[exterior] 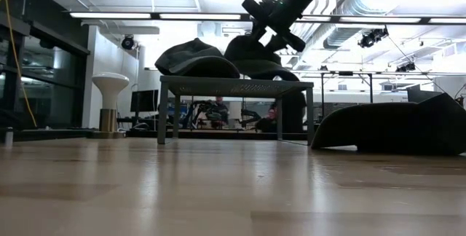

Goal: Pick & Place hat
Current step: Put the top black cap on the shelf, then stack the black cap on top of the other black cap

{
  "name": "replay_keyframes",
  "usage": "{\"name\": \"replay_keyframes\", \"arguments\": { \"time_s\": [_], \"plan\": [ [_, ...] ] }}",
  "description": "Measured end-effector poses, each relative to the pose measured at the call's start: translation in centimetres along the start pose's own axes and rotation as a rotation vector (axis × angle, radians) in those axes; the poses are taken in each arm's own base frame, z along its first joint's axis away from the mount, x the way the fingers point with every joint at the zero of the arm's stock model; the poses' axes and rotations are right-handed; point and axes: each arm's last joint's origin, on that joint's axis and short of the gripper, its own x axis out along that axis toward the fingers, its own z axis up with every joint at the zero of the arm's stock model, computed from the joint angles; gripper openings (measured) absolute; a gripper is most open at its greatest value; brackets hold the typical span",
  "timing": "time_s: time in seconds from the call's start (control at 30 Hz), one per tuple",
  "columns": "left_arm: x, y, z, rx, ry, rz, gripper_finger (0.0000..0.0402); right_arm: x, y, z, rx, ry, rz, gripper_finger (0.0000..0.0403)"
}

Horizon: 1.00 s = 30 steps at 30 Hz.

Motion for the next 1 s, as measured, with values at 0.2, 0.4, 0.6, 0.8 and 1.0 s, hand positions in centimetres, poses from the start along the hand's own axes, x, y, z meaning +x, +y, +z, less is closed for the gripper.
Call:
{"name": "replay_keyframes", "arguments": {
  "time_s": [0.2,0.4,0.6,0.8,1.0],
  "plan": [
    [0.0,0.0,0.0,-0.001,0.000,0.000,0.0232,0.0,0.0,0.0,-0.005,0.014,0.022,0.0254],
    [0.0,0.0,0.0,-0.002,0.000,0.000,0.0232,-0.8,0.0,0.1,-0.024,0.006,0.023,0.0271],
    [0.0,0.0,0.0,-0.002,0.000,0.000,0.0232,-2.5,0.0,0.6,-0.046,-0.029,0.010,0.0271],
    [0.0,0.0,0.0,-0.002,0.001,0.000,0.0232,-4.6,-0.3,0.7,-0.059,-0.030,-0.006,0.0271],
    [0.0,0.0,0.0,-0.002,0.001,0.000,0.0232,-7.2,-0.4,1.1,-0.072,-0.070,-0.006,0.0271]
  ]
}}
